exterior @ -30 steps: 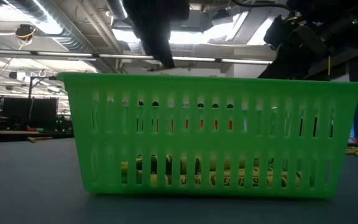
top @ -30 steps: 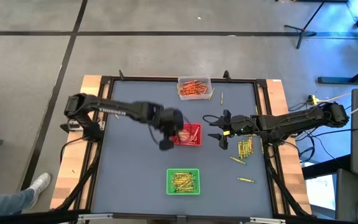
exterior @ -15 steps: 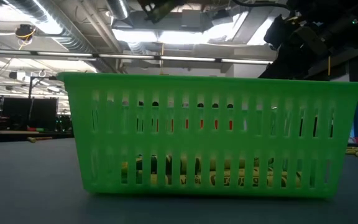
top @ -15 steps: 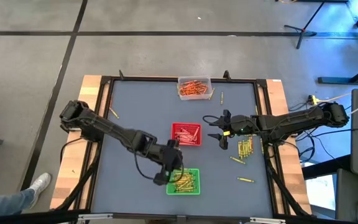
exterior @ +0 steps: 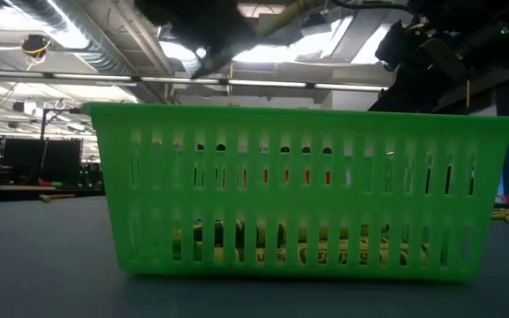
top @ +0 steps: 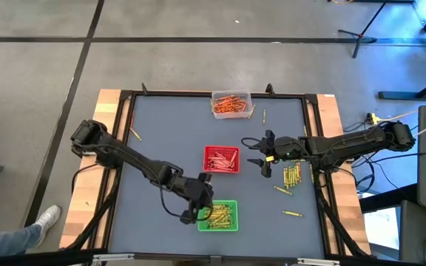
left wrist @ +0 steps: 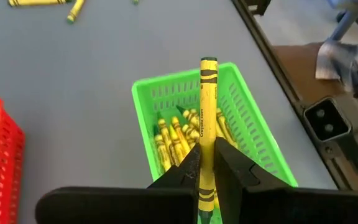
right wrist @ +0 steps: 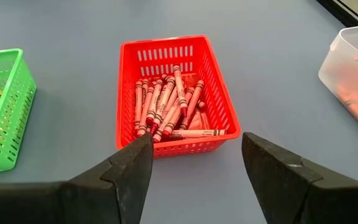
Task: Sort crayons
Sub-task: Put the green crayon into the green bin
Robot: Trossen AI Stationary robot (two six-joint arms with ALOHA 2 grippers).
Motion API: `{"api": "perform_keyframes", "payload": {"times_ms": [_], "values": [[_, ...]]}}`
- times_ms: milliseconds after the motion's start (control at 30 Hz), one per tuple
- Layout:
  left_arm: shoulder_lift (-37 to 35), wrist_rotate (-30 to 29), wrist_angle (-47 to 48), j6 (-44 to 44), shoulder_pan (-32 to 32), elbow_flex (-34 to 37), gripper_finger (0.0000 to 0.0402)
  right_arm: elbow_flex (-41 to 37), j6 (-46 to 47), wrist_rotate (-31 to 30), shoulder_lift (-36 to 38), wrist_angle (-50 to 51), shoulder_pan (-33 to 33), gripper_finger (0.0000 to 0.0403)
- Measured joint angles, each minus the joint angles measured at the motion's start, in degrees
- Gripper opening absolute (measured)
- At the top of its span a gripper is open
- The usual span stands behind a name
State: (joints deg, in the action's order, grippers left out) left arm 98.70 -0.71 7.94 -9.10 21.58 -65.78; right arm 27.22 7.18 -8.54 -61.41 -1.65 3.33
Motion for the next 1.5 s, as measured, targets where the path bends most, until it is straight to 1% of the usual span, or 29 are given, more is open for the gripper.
{"api": "perform_keyframes", "payload": {"times_ms": [100, 167, 333, 467, 533, 600, 733, 867, 967, 1000, 1067, 1167, 1233, 1333, 1400, 1500], "values": [[0.0, 0.0, -2.6, -1.1, 0.0, 1.9, 0.0017, 0.0, 0.0, 0.0, 0.0, 0.0, 0.0, 0.0243], [0.0, 0.0, -2.8, -1.7, 0.0, 2.1, 0.0028, 0.0, 0.0, 0.0, 0.0, 0.0, 0.0, 0.0243], [0.0, 1.3, -2.9, -6.6, -0.4, 2.1, 0.0081, 0.0, 0.0, 0.0, 0.0, 0.0, 0.0, 0.0243], [0.0, 1.7, -2.9, -7.3, -2.1, 2.1, 0.0123, 0.0, 0.1, 0.0, 0.0, 0.0, 0.0, 0.0243], [-0.6, 1.8, -2.3, -7.3, -3.1, 2.1, 0.0135, 0.0, 0.3, 0.0, 0.0, 0.0, 0.0, 0.0243], [-2.5, 0.9, -0.7, -7.0, -4.5, 2.1, 0.0139, 0.0, 0.3, 0.0, 0.0, 0.0, 0.0, 0.0243], [-7.3, -6.0, 4.8, -5.6, -7.2, 2.1, 0.0137, 0.0, 0.2, 0.0, 0.0, 0.0, 0.0, 0.0243], [-12.7, -16.6, 10.5, -3.3, -10.1, 2.1, 0.0136, 0.0, 0.1, 0.0, 0.0, 0.0, 0.0, 0.0243], [-15.2, -25.7, 14.5, -2.0, -13.9, 2.0, 0.0135, 0.0, 0.1, 0.0, 0.0, 0.0, 0.0, 0.0243], [-15.4, -27.9, 15.3, -1.6, -15.6, 2.0, 0.0135, 0.0, 0.1, 0.0, 0.0, -0.1, 0.0, 0.0243], [-15.4, -29.8, 16.3, -0.9, -19.5, 2.0, 0.0135, 0.0, 0.1, 0.0, 0.0, -0.1, 0.0, 0.0243], [-13.9, -27.7, 17.6, -0.6, -26.9, 2.0, 0.0135, 0.0, 0.1, 0.0, 0.0, -0.5, 0.0, 0.0243], [-11.9, -23.6, 17.8, 0.7, -32.4, 2.0, 0.0135, 0.0, 0.1, 0.0, 0.0, -0.8, 0.0, 0.0243], [-8.9, -14.8, 16.7, 3.6, -40.6, 2.0, 0.0135, 0.0, 0.0, 0.0, 0.0, -1.5, 0.0, 0.0243], [-6.6, -10.0, 16.1, 6.1, -45.4, 2.0, 0.0135, 0.0, 0.1, 0.0, 0.0, -1.9, 0.0, 0.0243], [-3.4, -7.5, 14.8, 9.5, -51.3, 2.1, 0.0135, 0.0, 0.1, 0.0, 0.0, -1.8, 0.0, 0.0243]]}}
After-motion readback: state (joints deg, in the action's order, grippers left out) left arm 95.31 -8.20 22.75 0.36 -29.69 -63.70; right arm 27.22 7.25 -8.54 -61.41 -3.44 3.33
